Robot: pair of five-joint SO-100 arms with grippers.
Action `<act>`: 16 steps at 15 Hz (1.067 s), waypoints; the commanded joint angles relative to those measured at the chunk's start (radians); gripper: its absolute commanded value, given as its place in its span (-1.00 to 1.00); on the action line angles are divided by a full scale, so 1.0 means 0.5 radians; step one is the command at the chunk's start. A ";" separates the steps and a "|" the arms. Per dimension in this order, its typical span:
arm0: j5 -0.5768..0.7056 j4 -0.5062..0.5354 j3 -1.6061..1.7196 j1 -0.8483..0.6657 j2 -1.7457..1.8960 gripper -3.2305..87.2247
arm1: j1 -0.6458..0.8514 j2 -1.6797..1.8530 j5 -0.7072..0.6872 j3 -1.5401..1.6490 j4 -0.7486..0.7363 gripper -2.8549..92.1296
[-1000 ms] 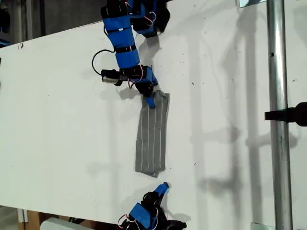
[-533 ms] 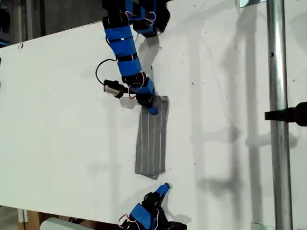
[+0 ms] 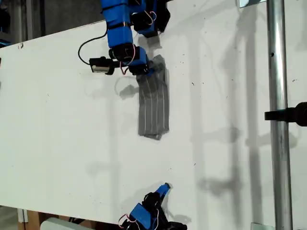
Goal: Grasp corners of a towel and fold twice.
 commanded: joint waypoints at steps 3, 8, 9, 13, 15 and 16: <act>0.040 0.003 -0.049 -0.034 0.015 -0.99 | 0.086 0.009 -0.291 -0.132 -0.469 -0.94; 0.031 0.003 -0.043 -0.040 0.015 -0.99 | 0.190 -0.552 -0.448 -0.212 -1.623 -0.94; 0.049 0.000 -0.043 -0.049 0.015 -0.99 | 0.193 -0.617 -0.485 -0.227 -1.776 -0.92; 0.049 0.000 -0.043 -0.037 0.015 -0.99 | 0.150 -0.693 -0.672 -0.224 -2.454 -0.30; 0.071 -0.006 -0.043 -0.058 0.015 -0.99 | 0.141 -0.706 -0.709 -0.242 -2.958 -0.65; 0.074 -0.006 -0.043 -0.061 0.015 -0.99 | 0.150 -0.709 -0.721 -0.252 -3.013 -0.66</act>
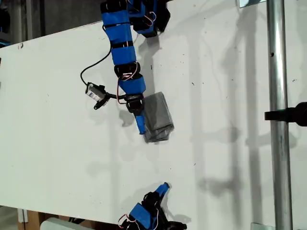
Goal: Grasp corners of a towel and fold twice.
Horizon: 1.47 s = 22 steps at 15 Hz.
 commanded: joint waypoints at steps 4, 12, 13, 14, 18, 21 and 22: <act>-0.089 -0.086 0.049 -0.110 0.015 -0.98 | 0.086 0.871 0.034 0.282 1.092 -0.84; -0.064 -0.175 0.236 -0.184 0.012 -0.97 | 0.009 3.148 0.761 1.752 2.657 -0.94; 0.387 -0.172 0.236 -0.175 0.012 -0.97 | 0.000 3.160 0.755 1.749 2.657 -0.79; 1.077 -0.172 0.236 -0.181 0.012 -0.97 | 0.018 3.172 0.718 1.746 2.672 -0.77; 1.509 -0.181 0.239 -0.178 0.012 -0.97 | 0.086 3.172 0.589 1.746 2.697 -0.77; 1.509 -0.181 0.239 -0.181 0.012 -0.97 | 0.080 3.172 0.589 1.746 2.697 -0.77; 1.509 -0.181 0.239 -0.181 0.012 -0.97 | 0.080 3.172 0.589 1.746 2.697 -0.77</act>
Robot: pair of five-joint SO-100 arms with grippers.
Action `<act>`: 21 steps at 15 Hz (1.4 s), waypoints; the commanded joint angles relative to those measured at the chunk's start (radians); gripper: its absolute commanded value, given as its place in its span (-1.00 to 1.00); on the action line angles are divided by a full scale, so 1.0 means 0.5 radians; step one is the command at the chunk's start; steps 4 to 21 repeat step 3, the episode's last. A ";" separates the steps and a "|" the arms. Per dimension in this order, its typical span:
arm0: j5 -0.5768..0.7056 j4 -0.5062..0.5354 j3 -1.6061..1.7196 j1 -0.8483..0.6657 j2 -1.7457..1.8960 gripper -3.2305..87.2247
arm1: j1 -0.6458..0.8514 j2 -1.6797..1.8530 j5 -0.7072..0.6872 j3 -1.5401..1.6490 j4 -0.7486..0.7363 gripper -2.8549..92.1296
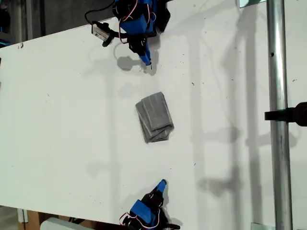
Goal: Grasp corners of a towel and fold twice.
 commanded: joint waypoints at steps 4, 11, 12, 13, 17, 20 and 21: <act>0.012 -0.012 0.009 0.000 0.012 -0.97 | 0.009 0.003 -0.025 -0.015 0.021 -0.77; 0.012 -0.012 0.009 0.000 0.012 -0.97 | 0.009 0.003 -0.025 -0.015 0.021 -0.77; 0.012 -0.012 0.009 0.000 0.012 -0.97 | 0.009 0.003 -0.025 -0.015 0.021 -0.77; 0.012 -0.012 0.009 0.000 0.012 -0.97 | 0.009 0.003 -0.025 -0.015 0.021 -0.77; 0.012 -0.012 0.009 0.000 0.012 -0.97 | 0.009 0.003 -0.025 -0.015 0.021 -0.77; 0.012 -0.012 0.009 0.000 0.012 -0.97 | 0.009 0.003 -0.025 -0.015 0.021 -0.77; 0.012 -0.012 0.009 0.000 0.012 -0.97 | 0.009 0.003 -0.025 -0.015 0.021 -0.77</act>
